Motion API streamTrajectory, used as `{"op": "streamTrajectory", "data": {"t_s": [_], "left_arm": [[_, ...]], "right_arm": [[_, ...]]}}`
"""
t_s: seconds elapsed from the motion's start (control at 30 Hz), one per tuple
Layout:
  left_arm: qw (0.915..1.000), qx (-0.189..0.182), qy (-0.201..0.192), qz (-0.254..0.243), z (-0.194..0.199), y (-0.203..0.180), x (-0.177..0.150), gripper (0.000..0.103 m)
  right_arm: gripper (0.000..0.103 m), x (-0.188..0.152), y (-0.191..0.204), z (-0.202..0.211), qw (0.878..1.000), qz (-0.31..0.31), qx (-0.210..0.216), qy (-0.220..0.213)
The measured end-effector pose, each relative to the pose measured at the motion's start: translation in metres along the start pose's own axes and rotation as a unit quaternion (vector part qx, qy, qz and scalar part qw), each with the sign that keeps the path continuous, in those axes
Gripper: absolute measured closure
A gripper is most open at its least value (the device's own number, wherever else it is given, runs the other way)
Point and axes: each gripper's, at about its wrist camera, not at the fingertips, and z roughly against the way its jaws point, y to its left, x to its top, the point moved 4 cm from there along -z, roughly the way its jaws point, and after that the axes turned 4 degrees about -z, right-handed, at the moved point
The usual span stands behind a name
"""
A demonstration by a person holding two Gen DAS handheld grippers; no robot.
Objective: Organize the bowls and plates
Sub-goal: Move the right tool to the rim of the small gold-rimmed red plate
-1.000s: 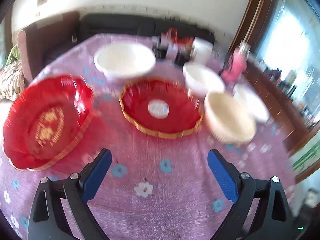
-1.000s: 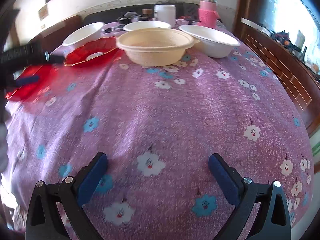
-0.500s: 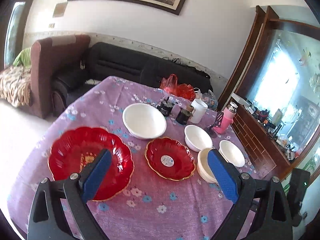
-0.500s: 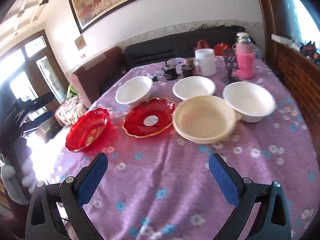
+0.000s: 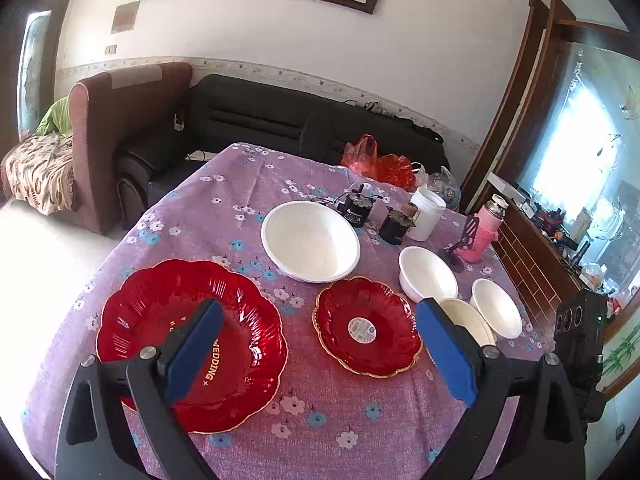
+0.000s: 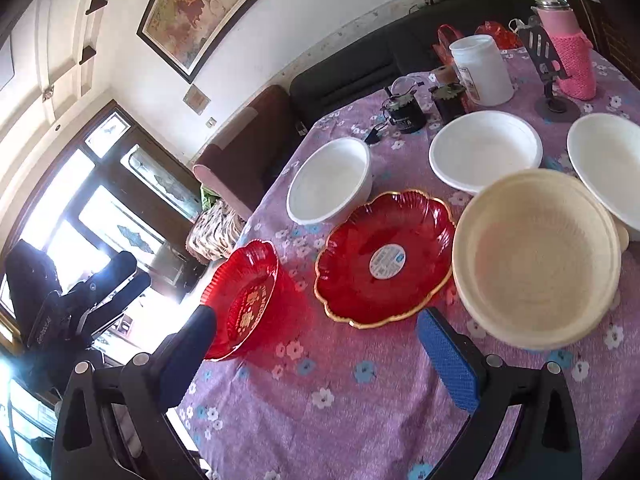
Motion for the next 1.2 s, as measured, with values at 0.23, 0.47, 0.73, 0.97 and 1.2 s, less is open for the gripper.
{"op": "streamTrajectory", "data": {"t_s": [0.23,0.47,0.73,0.97,1.2], "left_arm": [[0.9975,0.041,-0.057,-0.004,-0.010,0.010,0.015,0.006],[0.9985,0.027,0.040,-0.025,-0.066,0.005,0.017,0.006],[0.9960,0.020,0.081,-0.033,-0.100,-0.001,0.013,0.016],[0.9922,-0.003,0.119,-0.039,-0.128,-0.016,0.004,0.016],[0.9812,-0.021,0.189,-0.032,-0.172,-0.024,-0.009,0.043]], "right_arm": [[0.003,0.050,0.000,-0.037,0.996,0.047,-0.073,-0.011],[0.023,0.068,-0.018,-0.082,0.987,0.075,-0.141,0.021],[0.030,0.067,-0.042,-0.123,0.979,0.075,-0.177,0.065],[0.030,0.064,-0.054,-0.130,0.975,0.067,-0.195,0.083],[0.030,0.063,-0.055,-0.122,0.976,0.058,-0.194,0.081]]}}
